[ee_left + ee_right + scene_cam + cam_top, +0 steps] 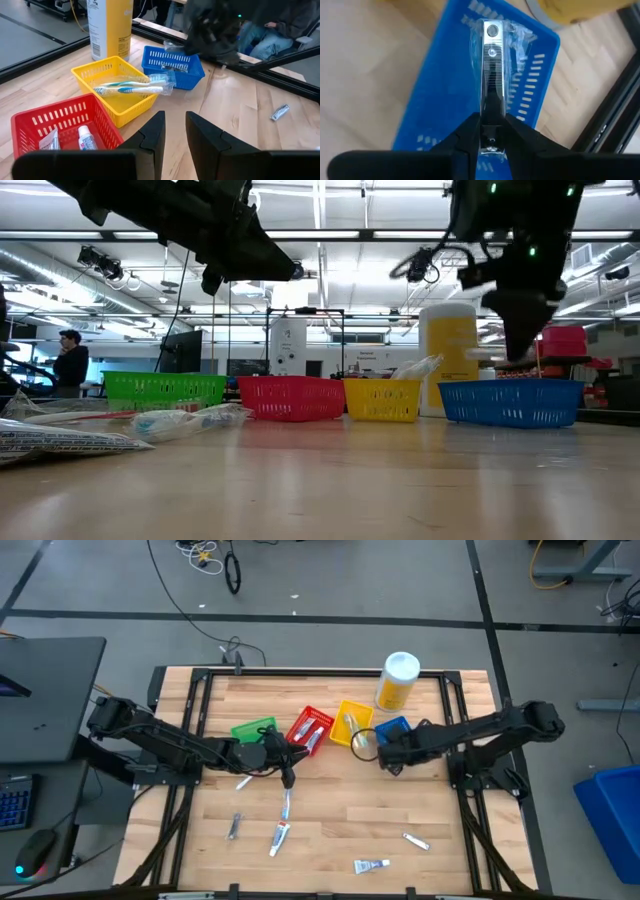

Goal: Pick & Place Travel size toiletries
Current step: Put the silver nail cutter into the blue bin

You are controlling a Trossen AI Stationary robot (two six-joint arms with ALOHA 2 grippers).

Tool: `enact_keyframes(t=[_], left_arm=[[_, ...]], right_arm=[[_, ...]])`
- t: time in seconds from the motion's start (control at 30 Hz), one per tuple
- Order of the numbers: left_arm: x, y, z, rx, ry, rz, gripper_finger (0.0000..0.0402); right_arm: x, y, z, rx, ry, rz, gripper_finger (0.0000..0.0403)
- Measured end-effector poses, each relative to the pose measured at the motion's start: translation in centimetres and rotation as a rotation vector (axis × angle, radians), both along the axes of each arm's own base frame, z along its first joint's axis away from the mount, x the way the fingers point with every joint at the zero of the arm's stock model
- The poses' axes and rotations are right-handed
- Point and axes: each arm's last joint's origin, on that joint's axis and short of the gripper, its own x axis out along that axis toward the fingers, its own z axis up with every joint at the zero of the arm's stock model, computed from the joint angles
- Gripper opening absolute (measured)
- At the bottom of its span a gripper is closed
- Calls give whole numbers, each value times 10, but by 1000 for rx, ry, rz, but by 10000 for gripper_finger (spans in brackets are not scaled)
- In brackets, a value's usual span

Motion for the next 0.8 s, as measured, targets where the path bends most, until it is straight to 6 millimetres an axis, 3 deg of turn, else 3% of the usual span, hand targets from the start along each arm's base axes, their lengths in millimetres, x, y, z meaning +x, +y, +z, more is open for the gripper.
enact_keyframes(t=[0.4, 0.8], left_arm=[[0, 0, 0, 0, 0, 0, 82], [0, 0, 0, 1, 0, 2, 82]], right_arm=[[-13, -34, -36, 64, 10, -128, 94], [-8, -40, -39, 120, -8, -17, 153]])
